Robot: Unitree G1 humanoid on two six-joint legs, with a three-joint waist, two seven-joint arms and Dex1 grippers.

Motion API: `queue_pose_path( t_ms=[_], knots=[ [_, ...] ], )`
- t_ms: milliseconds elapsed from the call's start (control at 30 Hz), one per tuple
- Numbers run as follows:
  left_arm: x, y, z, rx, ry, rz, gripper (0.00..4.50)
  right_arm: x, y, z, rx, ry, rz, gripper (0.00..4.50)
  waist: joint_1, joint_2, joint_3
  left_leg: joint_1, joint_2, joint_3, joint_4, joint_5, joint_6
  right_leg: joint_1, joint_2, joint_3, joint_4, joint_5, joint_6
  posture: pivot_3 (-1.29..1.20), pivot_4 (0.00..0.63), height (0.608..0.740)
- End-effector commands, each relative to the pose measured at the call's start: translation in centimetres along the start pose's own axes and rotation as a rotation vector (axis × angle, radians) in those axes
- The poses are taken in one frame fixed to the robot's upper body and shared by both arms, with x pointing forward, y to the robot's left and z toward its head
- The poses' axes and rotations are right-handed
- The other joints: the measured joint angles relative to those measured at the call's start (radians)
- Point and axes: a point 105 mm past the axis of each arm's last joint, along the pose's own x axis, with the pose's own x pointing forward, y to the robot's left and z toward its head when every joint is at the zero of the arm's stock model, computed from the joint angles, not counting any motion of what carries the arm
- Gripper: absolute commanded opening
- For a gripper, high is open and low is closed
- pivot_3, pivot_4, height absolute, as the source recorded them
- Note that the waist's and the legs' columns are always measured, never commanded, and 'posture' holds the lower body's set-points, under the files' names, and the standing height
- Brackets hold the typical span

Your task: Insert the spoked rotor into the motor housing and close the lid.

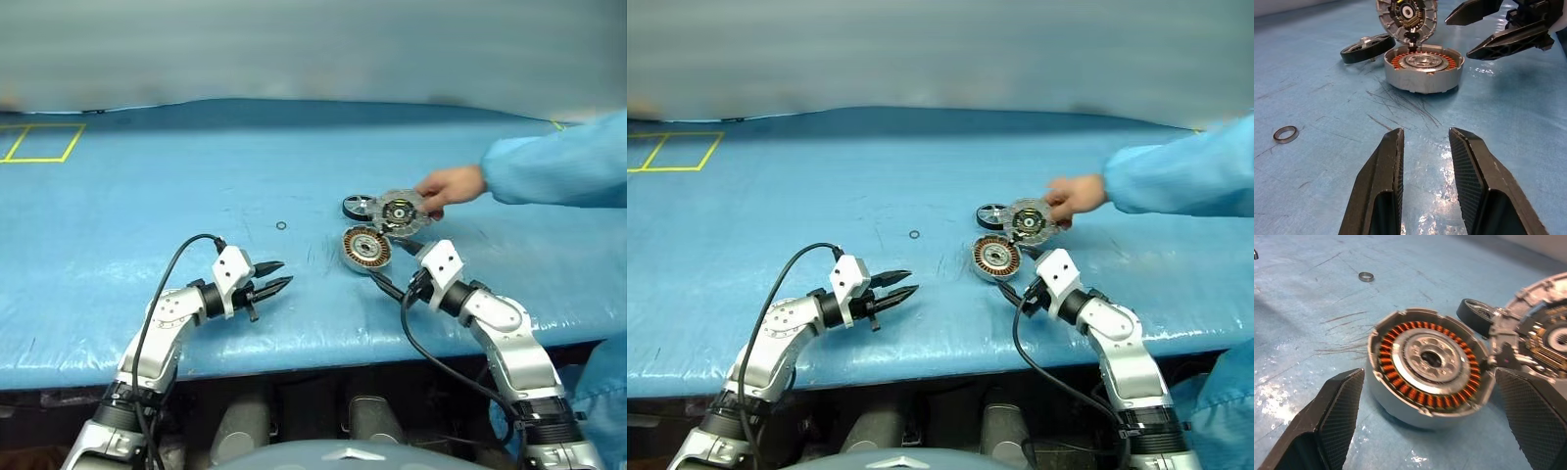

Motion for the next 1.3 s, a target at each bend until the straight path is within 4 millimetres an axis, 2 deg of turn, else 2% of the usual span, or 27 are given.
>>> queue_pose_path(
  t_ms=[33,400,600,700,900,1167,1300],
  knots=[
    [0.1,0.5,0.7,0.027,-0.026,0.019,1.52,-0.3,-0.1,1.5,-0.034,-0.03,0.019,4.5,0.0,0.0,0.0,0.0,0.0,0.0,0.0,-0.001,-0.002,0.0,-0.001,-0.001,0.0,0.0,0.0,0.0,0.15,0.74],
    [0.4,0.4,0.6,0.001,-0.047,0.029,1.52,-0.9,-0.1,1.8,-0.083,0.038,0.075,4.5,0.004,0.0,0.0,0.0,-0.001,0.0,0.0,-0.002,-0.002,0.001,-0.014,-0.023,0.0,0.0,0.0,0.0,0.15,0.74],
    [0.4,0.3,1.0,-0.024,-0.085,0.014,1.52,-2.1,0.0,1.5,-0.138,0.164,0.179,4.5,0.011,0.0,0.0,-0.001,0.0,-0.001,0.0,-0.002,-0.002,0.001,-0.016,-0.03,-0.001,-0.001,0.001,0.0,0.15,0.74],
    [0.4,0.2,1.6,-0.039,-0.128,0.008,1.52,-2.6,-0.7,1.6,-0.239,0.257,0.231,4.5,0.012,0.0,0.0,-0.002,0.0,-0.002,0.0,-0.002,-0.002,0.001,-0.016,-0.031,-0.001,-0.002,0.002,0.0,0.15,0.74],
    [0.9,0.0,1.7,-0.033,-0.148,0.005,1.52,-2.0,-1.9,1.7,-0.36,0.367,0.333,4.5,0.012,-0.001,0.0,-0.001,0.001,-0.002,0.001,-0.003,-0.003,0.001,-0.017,-0.034,-0.001,-0.003,0.005,0.0,0.15,0.74],
    [1.0,-0.6,1.3,-0.037,-0.154,0.017,1.52,-1.5,-2.8,0.4,-0.402,0.472,0.396,4.5,0.026,-0.001,0.001,-0.003,0.0,-0.002,0.001,-0.003,0.002,0.001,-0.015,-0.035,-0.003,-0.001,-0.001,0.0,0.15,0.74],
    [0.8,-0.8,1.1,-0.048,-0.151,0.027,1.52,-1.5,-3.2,0.4,-0.412,0.48,0.39,4.5,0.027,-0.001,0.001,-0.003,0.0,-0.002,0.001,-0.004,0.002,0.001,-0.016,-0.035,-0.003,-0.001,-0.001,0.0,0.15,0.74]
  ],
)
